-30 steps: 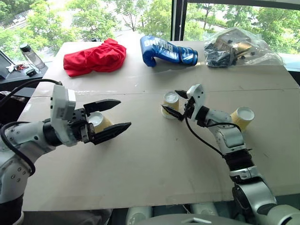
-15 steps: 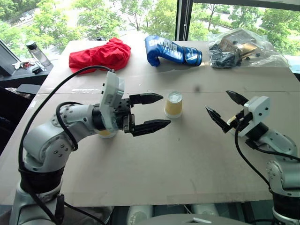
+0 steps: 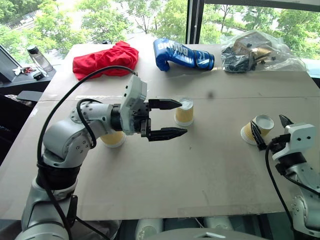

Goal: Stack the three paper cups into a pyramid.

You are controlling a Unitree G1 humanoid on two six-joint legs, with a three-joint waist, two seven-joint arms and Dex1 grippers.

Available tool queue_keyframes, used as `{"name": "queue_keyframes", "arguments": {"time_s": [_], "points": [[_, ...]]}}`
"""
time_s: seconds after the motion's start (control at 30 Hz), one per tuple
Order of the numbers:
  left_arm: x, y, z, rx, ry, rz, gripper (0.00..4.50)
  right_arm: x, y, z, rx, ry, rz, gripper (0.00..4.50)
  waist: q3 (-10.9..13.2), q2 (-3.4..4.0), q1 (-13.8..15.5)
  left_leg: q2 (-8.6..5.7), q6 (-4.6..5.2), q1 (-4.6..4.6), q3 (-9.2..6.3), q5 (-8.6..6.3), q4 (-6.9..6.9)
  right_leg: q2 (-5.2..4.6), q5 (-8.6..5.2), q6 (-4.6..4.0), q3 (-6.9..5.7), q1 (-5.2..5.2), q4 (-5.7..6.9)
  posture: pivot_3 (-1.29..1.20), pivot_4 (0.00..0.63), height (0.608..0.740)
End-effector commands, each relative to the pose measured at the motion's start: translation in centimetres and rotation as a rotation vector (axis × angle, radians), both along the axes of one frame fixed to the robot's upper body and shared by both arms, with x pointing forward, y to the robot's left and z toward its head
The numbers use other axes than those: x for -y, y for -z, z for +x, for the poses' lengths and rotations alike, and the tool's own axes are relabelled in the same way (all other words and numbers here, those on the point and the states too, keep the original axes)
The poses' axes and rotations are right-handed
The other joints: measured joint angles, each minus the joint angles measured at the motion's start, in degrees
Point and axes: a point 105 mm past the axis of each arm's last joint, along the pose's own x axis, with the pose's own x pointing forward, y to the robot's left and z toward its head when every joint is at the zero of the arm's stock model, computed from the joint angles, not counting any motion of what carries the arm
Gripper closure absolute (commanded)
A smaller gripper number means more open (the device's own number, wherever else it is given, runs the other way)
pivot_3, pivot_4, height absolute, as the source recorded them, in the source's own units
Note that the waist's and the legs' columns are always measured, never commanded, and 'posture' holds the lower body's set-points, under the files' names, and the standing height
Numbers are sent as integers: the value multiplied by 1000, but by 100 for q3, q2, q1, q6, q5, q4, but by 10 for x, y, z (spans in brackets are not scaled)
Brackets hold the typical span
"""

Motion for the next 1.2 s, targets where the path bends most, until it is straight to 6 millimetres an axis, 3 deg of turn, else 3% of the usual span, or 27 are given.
{"name": "queue_keyframes", "arguments": {"time_s": [0.03,0.23,0.33,0.43,0.47,0.67,0.9,1.2], "points": [[1,-12,-4,55,19,-8,0,3,2,3,-7,23,65,38,0,1,0,0,0,0,-1,0,0,0,0,0,-1,0,1,0,150,740],[0,-11,-8,64,23,0,0,5,5,7,-30,23,102,38,0,1,-2,1,1,0,-1,0,1,0,0,0,0,0,2,0,150,740],[0,-11,-8,65,21,0,0,4,5,7,-35,15,122,761,0,1,-1,0,1,0,-2,0,1,0,0,0,-1,0,2,0,150,740],[0,-10,-8,66,19,2,0,3,7,7,-49,2,133,2138,0,1,0,0,1,0,-2,0,1,1,0,0,-2,0,3,0,150,740],[0,-10,-8,66,17,1,0,2,7,7,-54,-1,135,2289,0,0,0,0,1,0,-2,-1,1,0,0,0,-1,0,3,0,150,740],[-11,-12,-7,74,-72,-15,0,-12,-5,17,-32,-72,128,2288,0,2,-37,2,1,1,1,-1,2,1,0,0,3,-1,5,0,150,740],[-34,5,-5,59,-278,0,0,-68,-11,47,-42,-321,62,2288,0,2,-19,6,4,4,-2,-2,4,3,0,0,1,-2,14,0,150,740],[-55,11,-6,62,-414,20,0,-112,-16,77,-33,-470,60,2288,1,1,-12,3,4,0,-1,-2,13,-1,0,-1,1,-3,17,0,150,740]]}}
